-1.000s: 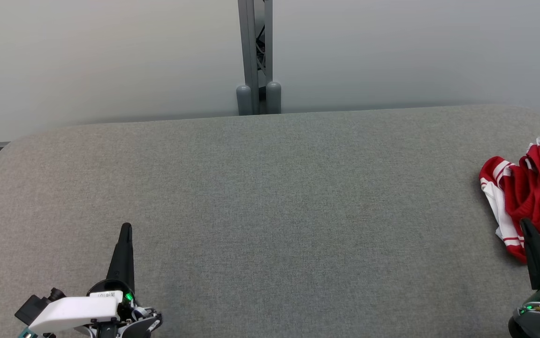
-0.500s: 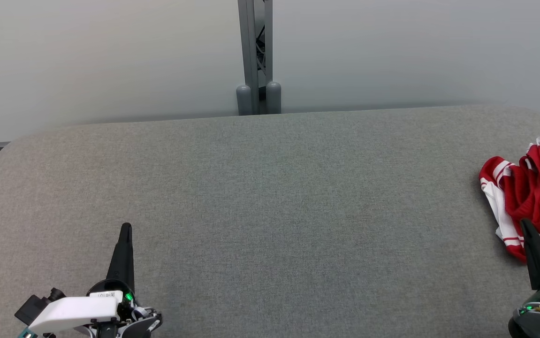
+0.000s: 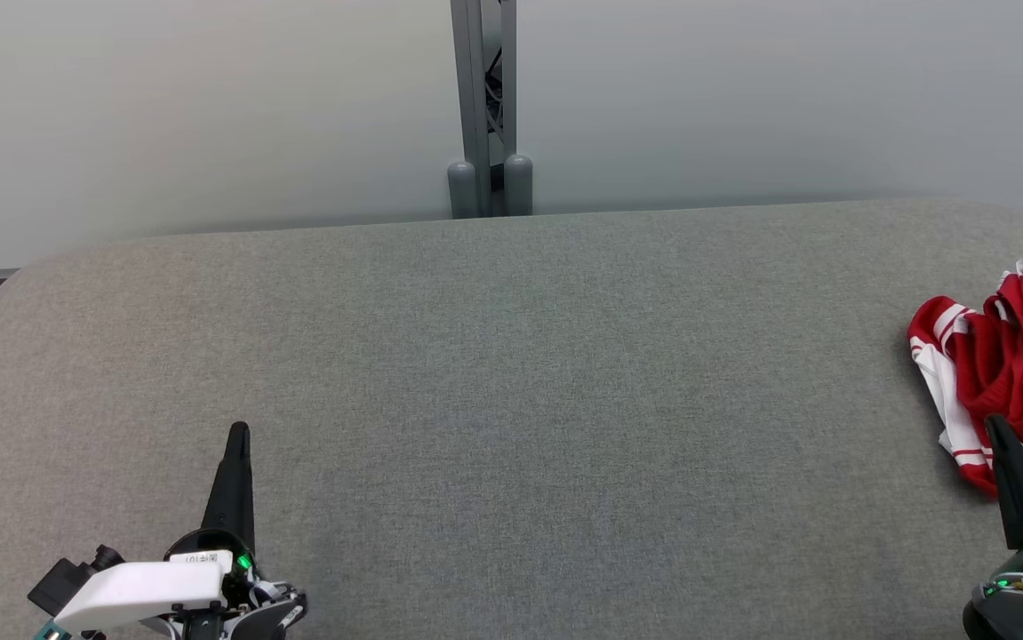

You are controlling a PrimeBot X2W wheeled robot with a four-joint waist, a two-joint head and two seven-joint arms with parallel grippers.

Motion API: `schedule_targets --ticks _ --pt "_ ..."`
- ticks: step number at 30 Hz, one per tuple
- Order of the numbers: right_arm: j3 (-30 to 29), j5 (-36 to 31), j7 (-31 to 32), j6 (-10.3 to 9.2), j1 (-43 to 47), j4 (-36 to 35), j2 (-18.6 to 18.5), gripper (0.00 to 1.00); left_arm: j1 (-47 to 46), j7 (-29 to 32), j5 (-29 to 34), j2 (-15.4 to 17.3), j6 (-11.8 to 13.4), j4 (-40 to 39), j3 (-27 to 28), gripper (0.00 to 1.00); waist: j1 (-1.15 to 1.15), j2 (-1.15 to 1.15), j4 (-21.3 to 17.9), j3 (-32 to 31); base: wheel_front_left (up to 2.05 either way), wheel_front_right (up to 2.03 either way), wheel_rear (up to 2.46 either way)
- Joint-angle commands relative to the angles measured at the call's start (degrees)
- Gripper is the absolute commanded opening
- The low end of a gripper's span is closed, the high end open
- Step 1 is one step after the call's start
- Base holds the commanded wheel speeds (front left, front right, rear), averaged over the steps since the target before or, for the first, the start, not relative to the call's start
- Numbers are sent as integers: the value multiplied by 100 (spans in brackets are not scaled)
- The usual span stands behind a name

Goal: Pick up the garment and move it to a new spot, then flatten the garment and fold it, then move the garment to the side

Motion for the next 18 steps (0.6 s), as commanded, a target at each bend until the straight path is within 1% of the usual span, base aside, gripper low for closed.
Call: schedule_targets --ticks 1,18 --pt "-24 -20 45 0 -58 15 -20 0 -85 21 7 24 -23 0 25 0 0 0 0 0 0 0 0" --pt "-50 -40 61 0 -65 16 4 0 -85 17 12 23 -23 0 28 0 0 0 0 0 0 0 0"
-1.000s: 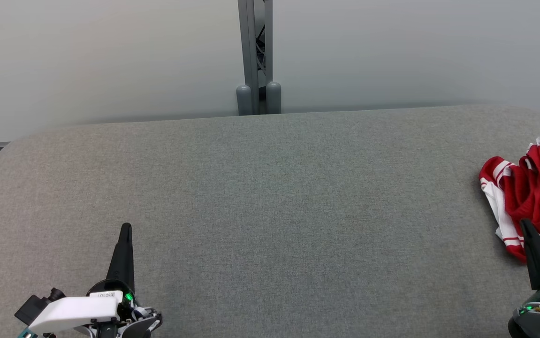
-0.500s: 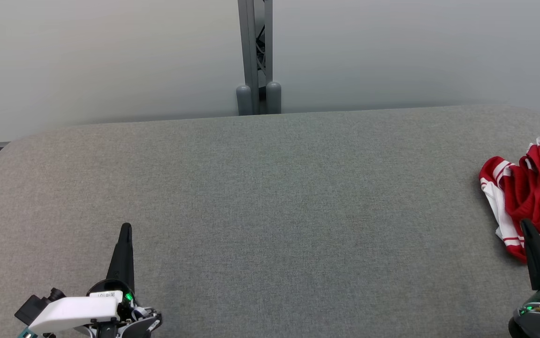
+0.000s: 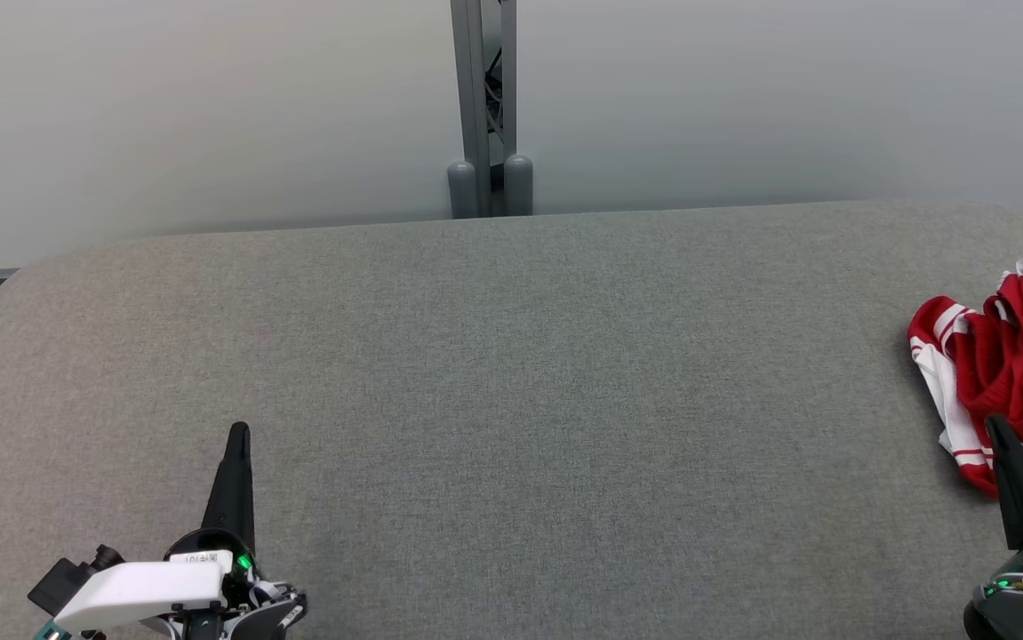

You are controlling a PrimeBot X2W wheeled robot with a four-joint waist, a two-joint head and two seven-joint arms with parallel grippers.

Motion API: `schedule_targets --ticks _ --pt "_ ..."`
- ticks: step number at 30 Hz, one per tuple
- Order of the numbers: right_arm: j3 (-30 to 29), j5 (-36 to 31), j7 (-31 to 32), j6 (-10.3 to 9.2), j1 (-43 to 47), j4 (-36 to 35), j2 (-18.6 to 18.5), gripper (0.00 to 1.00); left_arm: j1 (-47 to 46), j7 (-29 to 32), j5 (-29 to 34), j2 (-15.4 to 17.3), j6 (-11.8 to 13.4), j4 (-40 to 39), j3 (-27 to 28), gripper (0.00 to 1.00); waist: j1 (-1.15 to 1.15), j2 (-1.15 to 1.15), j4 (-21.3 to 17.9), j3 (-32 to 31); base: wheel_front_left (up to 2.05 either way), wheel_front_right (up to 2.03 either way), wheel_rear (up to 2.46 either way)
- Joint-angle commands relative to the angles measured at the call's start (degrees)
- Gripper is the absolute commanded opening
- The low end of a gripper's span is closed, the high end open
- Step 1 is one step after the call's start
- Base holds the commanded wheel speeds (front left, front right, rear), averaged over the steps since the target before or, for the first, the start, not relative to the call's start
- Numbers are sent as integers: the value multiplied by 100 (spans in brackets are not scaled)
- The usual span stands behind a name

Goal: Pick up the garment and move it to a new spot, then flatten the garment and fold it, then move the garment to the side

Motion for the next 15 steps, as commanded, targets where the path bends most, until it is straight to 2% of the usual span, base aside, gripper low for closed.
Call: schedule_targets --ticks 1,15 --pt "-19 -11 29 0 -61 14 -12 0 -85 7 12 25 -23 0 26 0 0 0 0 0 0 0 0" --pt "-39 -31 47 0 -54 15 3 0 -85 8 10 23 -23 0 28 0 0 0 0 0 0 0 0"
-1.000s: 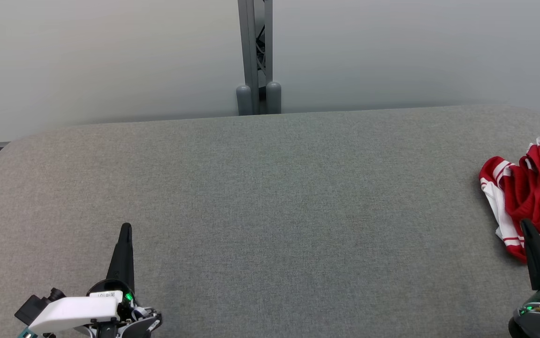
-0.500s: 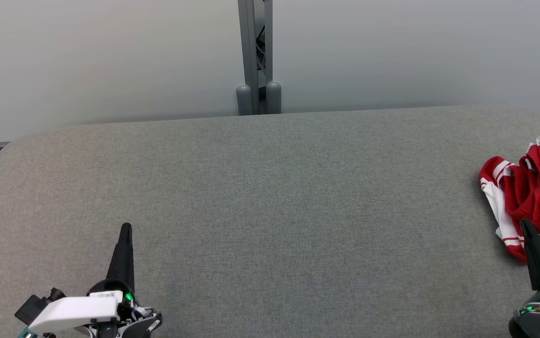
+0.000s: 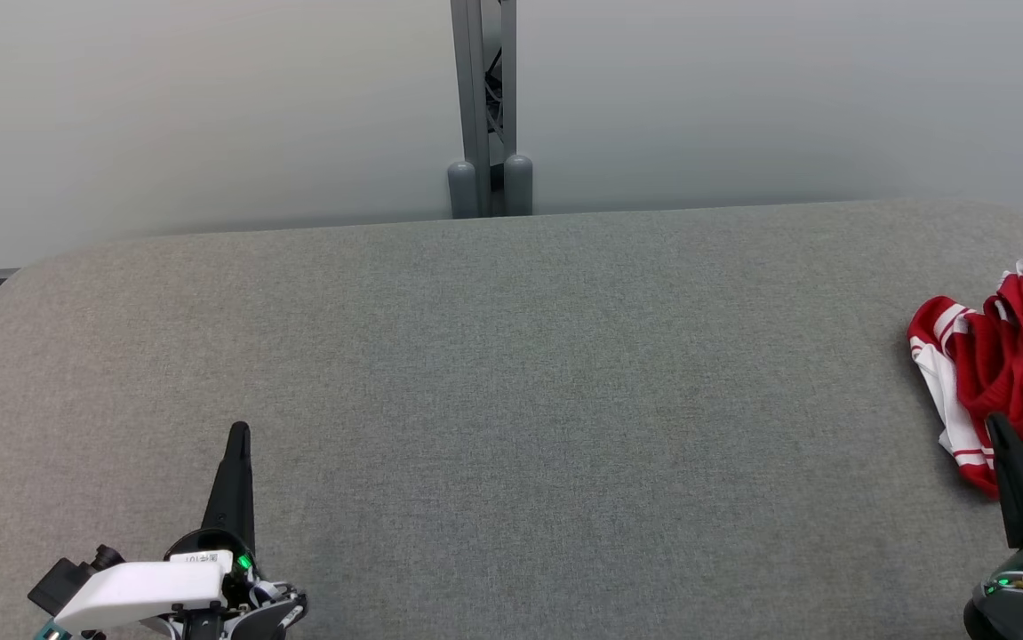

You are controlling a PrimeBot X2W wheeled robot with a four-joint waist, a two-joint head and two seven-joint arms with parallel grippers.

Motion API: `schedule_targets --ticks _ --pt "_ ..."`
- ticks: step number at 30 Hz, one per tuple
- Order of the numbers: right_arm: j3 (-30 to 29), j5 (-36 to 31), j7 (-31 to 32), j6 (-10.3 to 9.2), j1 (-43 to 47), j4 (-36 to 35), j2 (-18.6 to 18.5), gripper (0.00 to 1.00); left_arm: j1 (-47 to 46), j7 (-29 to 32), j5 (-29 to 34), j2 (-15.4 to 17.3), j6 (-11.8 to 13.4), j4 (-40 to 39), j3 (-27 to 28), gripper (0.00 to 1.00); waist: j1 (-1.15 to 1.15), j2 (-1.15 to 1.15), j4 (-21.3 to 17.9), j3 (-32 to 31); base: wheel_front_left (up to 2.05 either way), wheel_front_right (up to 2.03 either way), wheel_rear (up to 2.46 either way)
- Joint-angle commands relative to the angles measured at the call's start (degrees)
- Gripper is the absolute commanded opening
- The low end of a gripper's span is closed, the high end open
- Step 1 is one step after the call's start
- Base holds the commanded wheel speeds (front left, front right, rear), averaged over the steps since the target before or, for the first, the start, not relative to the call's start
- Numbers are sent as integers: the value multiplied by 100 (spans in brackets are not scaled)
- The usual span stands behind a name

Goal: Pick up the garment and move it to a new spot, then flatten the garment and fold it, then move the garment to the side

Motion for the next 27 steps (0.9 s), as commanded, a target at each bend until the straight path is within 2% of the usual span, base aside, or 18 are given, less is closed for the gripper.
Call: schedule_targets --ticks 1,27 --pt "-17 -18 33 0 -34 13 -9 0 -85 7 5 24 -23 0 26 0 0 0 0 0 0 0 0" --pt "-52 -56 62 0 -45 14 14 0 -84 10 8 22 -23 -1 29 0 0 0 0 0 0 0 0"
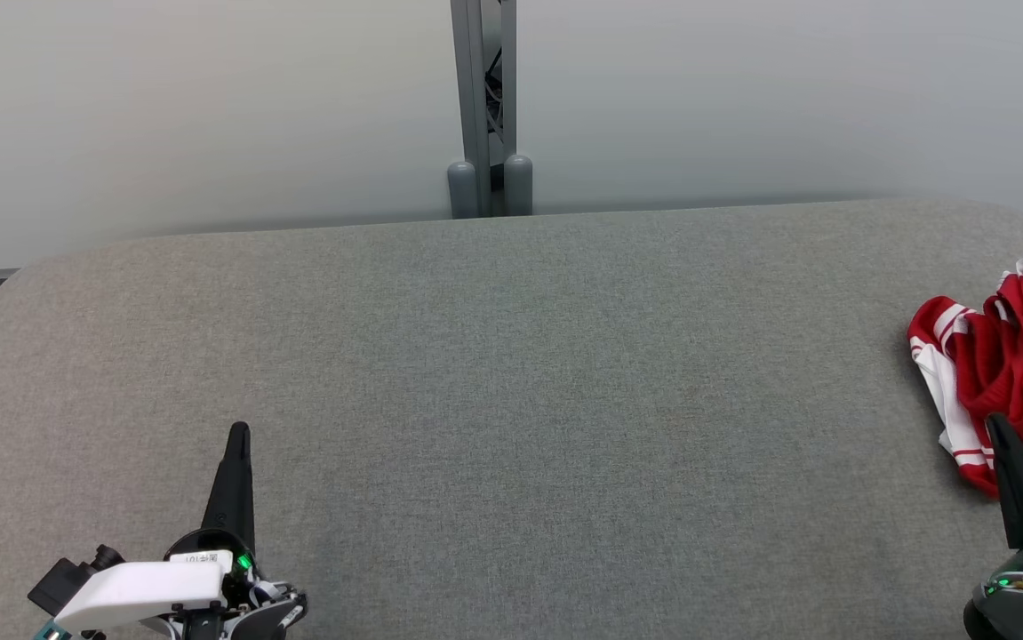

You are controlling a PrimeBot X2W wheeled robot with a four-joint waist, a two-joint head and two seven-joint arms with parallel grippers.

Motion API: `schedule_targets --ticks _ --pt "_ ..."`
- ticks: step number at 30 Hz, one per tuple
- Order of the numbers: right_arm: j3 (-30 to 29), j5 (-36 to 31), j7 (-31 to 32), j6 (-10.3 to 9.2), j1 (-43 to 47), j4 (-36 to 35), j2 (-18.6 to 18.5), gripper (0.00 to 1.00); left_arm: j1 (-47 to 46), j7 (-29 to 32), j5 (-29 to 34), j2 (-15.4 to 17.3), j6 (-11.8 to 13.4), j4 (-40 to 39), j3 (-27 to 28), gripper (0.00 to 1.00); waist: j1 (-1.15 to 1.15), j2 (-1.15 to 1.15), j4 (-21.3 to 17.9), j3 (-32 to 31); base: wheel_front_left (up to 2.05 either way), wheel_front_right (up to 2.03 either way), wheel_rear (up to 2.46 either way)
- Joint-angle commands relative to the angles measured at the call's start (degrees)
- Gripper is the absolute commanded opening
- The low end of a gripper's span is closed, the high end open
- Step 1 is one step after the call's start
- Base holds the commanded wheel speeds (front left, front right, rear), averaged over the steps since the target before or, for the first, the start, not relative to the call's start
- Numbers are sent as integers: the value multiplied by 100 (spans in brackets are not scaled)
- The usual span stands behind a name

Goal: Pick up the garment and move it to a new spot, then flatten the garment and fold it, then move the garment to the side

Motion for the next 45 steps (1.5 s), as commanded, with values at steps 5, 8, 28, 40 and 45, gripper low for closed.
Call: schedule_targets --ticks 5,8,28,40,45 --pt "-23 -33 40 0 -43 13 -8 0 -84 7 8 24 -23 -1 27 0 0 0 0 0 0 0 0" --pt "-27 -34 42 0 -44 13 -5 0 -84 8 8 24 -23 -1 27 0 0 0 0 0 0 0 0" --pt "-48 -57 59 0 -45 14 5 0 -84 10 10 22 -22 -1 29 0 0 0 0 0 0 0 0" --pt "-61 -67 69 0 -42 14 15 0 -85 11 11 22 -21 -1 29 0 0 0 0 0 0 0 0" --pt "-66 -73 75 0 -43 14 19 0 -85 11 12 21 -21 -1 30 0 0 0 0 0 0 0 0"
